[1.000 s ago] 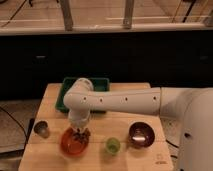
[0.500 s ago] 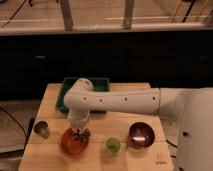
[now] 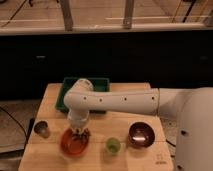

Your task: Place grapes in red bowl

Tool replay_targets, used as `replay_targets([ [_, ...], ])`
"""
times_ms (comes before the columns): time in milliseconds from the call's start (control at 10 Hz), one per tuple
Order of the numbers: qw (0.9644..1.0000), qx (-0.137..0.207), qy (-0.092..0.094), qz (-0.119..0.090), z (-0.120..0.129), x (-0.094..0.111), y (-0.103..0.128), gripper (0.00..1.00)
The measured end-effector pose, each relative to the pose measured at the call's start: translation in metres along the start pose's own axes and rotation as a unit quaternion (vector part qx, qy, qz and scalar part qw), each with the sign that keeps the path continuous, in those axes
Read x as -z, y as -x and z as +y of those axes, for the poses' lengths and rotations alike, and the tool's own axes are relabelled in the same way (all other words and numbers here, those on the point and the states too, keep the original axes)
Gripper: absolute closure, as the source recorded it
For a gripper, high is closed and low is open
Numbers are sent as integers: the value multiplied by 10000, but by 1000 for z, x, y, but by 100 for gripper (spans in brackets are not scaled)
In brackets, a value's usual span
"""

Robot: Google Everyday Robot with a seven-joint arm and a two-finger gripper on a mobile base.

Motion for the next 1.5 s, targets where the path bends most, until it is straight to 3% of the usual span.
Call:
replay_targets([
  [1500, 9993, 309, -3, -218, -9, -6, 0, 100],
])
